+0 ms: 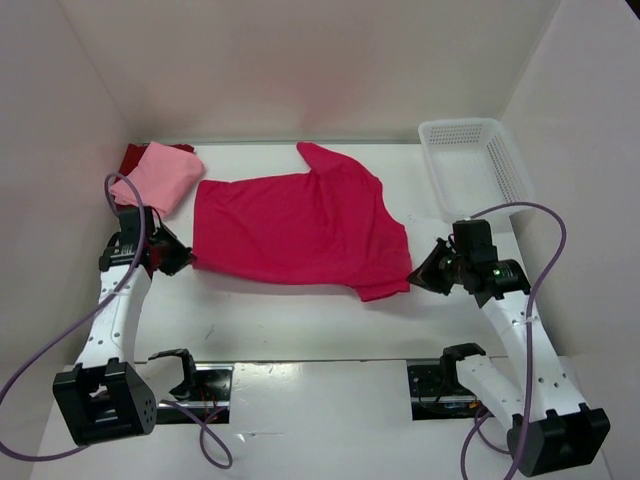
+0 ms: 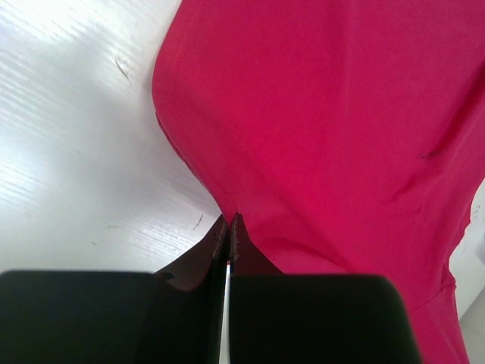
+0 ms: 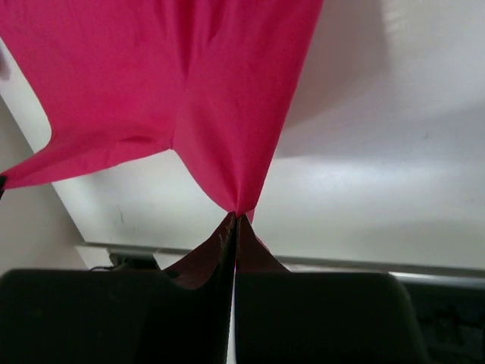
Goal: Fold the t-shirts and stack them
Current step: Flatten out the tshirt, then fold the flattened tshirt in 1/3 of the way
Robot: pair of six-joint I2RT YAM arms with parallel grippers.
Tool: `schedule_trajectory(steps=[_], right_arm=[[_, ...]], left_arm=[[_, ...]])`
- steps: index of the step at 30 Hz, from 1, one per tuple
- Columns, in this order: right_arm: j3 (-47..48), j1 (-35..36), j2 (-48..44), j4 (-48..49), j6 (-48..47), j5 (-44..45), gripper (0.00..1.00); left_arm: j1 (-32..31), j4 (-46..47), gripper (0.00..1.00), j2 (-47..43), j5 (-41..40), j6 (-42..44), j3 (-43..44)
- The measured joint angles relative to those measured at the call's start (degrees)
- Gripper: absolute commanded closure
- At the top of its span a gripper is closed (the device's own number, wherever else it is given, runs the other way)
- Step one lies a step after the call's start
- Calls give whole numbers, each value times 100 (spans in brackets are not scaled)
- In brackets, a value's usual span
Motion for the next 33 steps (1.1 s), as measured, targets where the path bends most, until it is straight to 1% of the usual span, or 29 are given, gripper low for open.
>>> schedule_trajectory(steps=[3, 5, 7, 10, 13, 15, 18, 23, 26, 29, 30, 31, 33], right_arm=[[-15, 0, -103, -223, 118, -142, 100], [-15, 0, 48, -175, 157, -184, 100], [17, 2, 433, -46, 157, -157, 100], [258, 2, 1521, 420, 94, -74, 100], [741, 2, 2745, 837, -46, 92, 100], [1152, 2, 3353, 1023, -155, 236, 100], [1891, 2, 4026, 1233, -315, 407, 100], [2983, 2, 4905, 1416, -501, 566, 100], [3462, -2, 5394, 1495, -573, 658, 100], [3864, -4, 5890, 1523, -601, 688, 100], [3991, -4, 6072, 1532, -605, 678, 100], [4089, -4, 6225, 1552, -610, 673, 96], [4192, -4, 6424, 1624, -601, 662, 85]], left_arm=[[0, -162, 100, 0, 94, 0, 0], [0, -138, 100, 15, 129, 0, 0], [0, 7, 100, 118, 120, 0, 0], [0, 356, 100, 542, 61, 0, 24], [2, 667, 100, 1139, -33, -9, 131], [2, 839, 100, 1521, -98, -20, 254], [2, 1062, 100, 2063, -227, -24, 553], [2, 1397, 100, 2704, -341, -26, 1021], [2, 1543, 99, 3001, -382, -26, 1191], [2, 1641, 95, 3338, -463, -28, 1366], [2, 1683, 88, 3442, -481, -31, 1394], [2, 1707, 83, 3512, -492, -33, 1401], [2, 1716, 68, 3587, -503, -17, 1401]])
